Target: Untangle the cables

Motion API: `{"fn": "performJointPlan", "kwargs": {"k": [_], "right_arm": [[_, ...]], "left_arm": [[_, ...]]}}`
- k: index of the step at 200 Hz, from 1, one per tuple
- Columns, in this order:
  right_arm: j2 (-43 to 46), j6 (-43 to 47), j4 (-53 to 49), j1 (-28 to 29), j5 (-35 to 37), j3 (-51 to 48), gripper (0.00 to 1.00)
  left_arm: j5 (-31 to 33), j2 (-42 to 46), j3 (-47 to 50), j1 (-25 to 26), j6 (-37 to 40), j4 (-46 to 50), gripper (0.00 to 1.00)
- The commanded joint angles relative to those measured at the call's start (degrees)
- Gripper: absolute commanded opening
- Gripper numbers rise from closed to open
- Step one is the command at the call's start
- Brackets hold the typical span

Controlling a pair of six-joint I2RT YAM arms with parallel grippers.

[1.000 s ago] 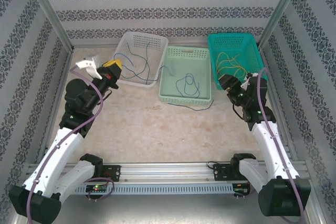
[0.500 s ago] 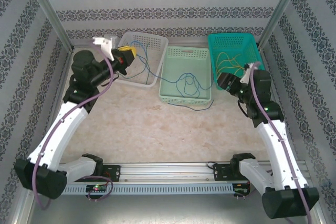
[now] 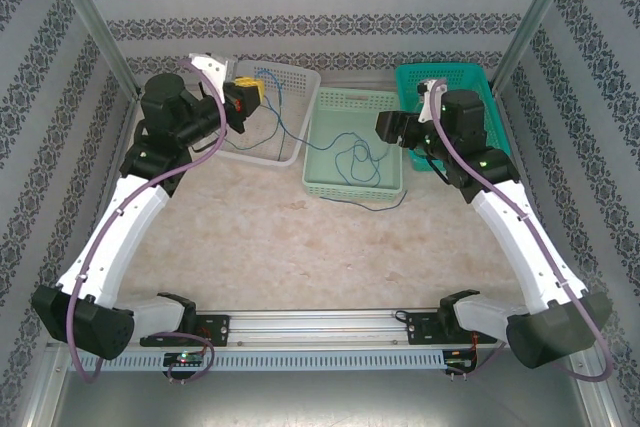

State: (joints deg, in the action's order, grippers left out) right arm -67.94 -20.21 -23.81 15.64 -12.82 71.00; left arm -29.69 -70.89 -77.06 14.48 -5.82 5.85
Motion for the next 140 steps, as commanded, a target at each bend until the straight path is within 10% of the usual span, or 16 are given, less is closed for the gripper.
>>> {"fn": "performJointPlan", "kwargs": {"k": [1,140], "right_arm": [[0.31,1.76,0.7,0.19,1.76,0.68,0.77],[-18.17,11.46,3.97,7.05,-7.76,15.92,0.77]], "left_arm": [[2.0,0.21,-0.97,-0.68,4.22,3.93,0.0],[-13.09,-19.93,-13.46,1.94,1.2,13.95,0.0]]}}
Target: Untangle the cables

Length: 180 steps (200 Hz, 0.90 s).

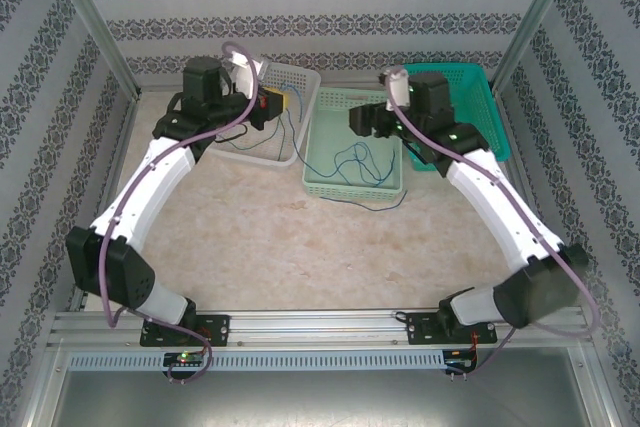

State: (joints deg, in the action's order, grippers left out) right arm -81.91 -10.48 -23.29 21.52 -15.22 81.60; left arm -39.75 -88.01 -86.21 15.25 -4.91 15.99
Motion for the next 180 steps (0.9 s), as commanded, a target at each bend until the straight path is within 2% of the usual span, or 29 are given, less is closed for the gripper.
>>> {"fn": "performJointPlan", "kwargs": {"k": [1,49,73,120,135,150,158,164,173,180], "right_arm": [[-4.39,1.62,3.57,1.16,-5.57,5.58,0.77],[-14.15,-0.76,4.78,1.4,-12.71,13.7,0.73],[-16.13,-2.15,5.65,1.17,-15.64,14.61,0.69],[-18.37,-1.88,4.12,0.59,-17.12,16.39,0.61],[-19.44,-2.0,4.13,0.24,-17.65,16.62,0.52],[-20.2,-1.92,4.08,-0.29,-17.46,16.82,0.34],[-20.63,-1.55,3.76,-0.59,-17.38,16.83,0.29],[-20.89,-1.25,3.4,-0.85,-17.38,16.98,0.29],[-21.41,-0.85,2.63,-1.18,-17.15,17.29,0.39],[-21.85,-0.81,2.4,-1.45,-17.32,17.47,0.42]], "left_arm": [[-3.05,-2.93,-4.49,1.23,0.35,3.93,0.0],[-3.5,-9.67,-11.08,2.1,2.6,7.48,0.0],[-3.71,-12.68,-14.16,2.4,2.99,8.4,0.0],[-4.52,-16.86,-19.22,3.08,4.12,9.97,0.0],[-5.61,-17.59,-19.87,3.1,3.92,9.76,0.0],[-6.07,-18.23,-20.41,3.06,3.94,10.01,0.0],[-6.27,-18.38,-20.65,3.1,4.1,10.07,0.0],[-6.71,-18.5,-20.62,3.09,4.2,9.99,0.0],[-7.63,-18.62,-20.77,3.12,4.16,9.6,0.0],[-8.32,-18.87,-21.03,3.12,3.95,9.42,0.0]]}}
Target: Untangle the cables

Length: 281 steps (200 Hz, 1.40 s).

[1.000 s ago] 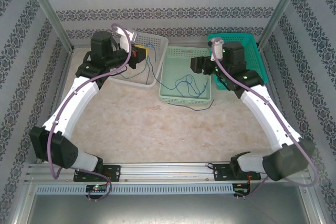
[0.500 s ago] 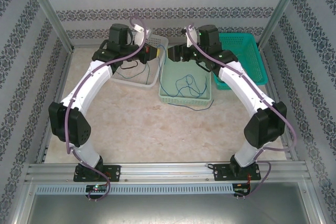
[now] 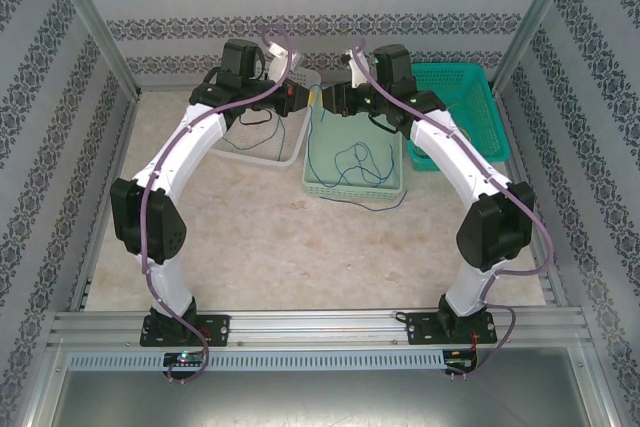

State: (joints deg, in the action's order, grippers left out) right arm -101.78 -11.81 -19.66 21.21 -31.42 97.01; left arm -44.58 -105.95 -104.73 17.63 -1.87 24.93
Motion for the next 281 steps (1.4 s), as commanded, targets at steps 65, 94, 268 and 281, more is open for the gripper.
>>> {"fn": "performJointPlan", "kwargs": {"k": [65,94,268,281], "right_arm": [[-4.94,3.04,-3.12,-1.92,-3.57,5.49,0.09],[-5.32,15.68,-14.08,-1.31,11.25,8.79,0.0],[-0.53,27.78,-9.44,-4.33,44.52,3.56,0.71],[1.61,19.93,-11.76,-5.48,40.67,1.91,0.75]], "left_arm": [[-6.06,-2.61,-4.31,0.83,0.74,0.56,0.0],[-5.61,-4.95,-9.2,0.67,4.91,7.67,0.0],[-10.11,-22.46,-30.09,0.58,10.33,20.9,0.0],[-8.33,-23.95,-30.65,0.71,8.06,17.77,0.0]]}}
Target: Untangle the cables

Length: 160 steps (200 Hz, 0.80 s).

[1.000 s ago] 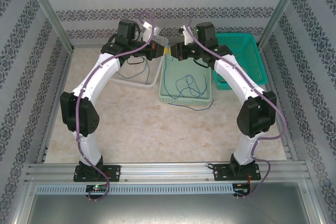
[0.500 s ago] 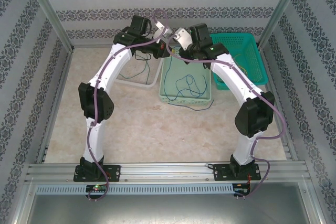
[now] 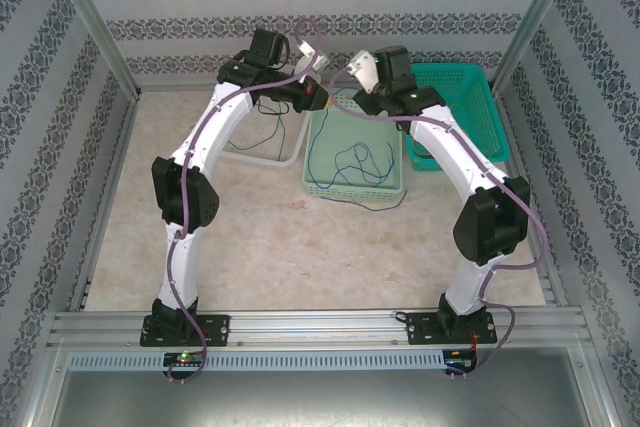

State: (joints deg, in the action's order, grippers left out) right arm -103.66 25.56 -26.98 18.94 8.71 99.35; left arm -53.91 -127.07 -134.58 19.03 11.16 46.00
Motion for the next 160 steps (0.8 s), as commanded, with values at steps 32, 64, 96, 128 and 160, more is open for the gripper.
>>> {"fn": "performJointPlan", "kwargs": {"k": [32,64,96,128,160], "right_arm": [[10.97,-37.8,-8.6,-7.64,-4.76,-9.64,0.83],[19.55,-48.96,-8.26,-11.56,-9.02,-24.06,0.79],[26.69,-54.06,-7.62,-13.92,-10.87,-33.08,0.79],[30.04,-55.52,-8.0,-14.88,-11.88,-36.56,0.79],[31.47,-52.91,-6.6,-13.76,-16.63,-38.33,0.7]], "left_arm": [[5.54,-7.37,-3.5,-0.19,-8.87,-7.37,0.01],[10.31,-11.26,-6.27,1.49,-9.97,-7.06,0.06],[17.79,-14.32,-7.48,2.66,-10.34,-7.88,0.23],[20.66,-17.83,-12.62,2.97,-10.69,-4.06,0.68],[22.93,-14.98,-11.84,3.53,-10.54,-3.55,1.0]]}}
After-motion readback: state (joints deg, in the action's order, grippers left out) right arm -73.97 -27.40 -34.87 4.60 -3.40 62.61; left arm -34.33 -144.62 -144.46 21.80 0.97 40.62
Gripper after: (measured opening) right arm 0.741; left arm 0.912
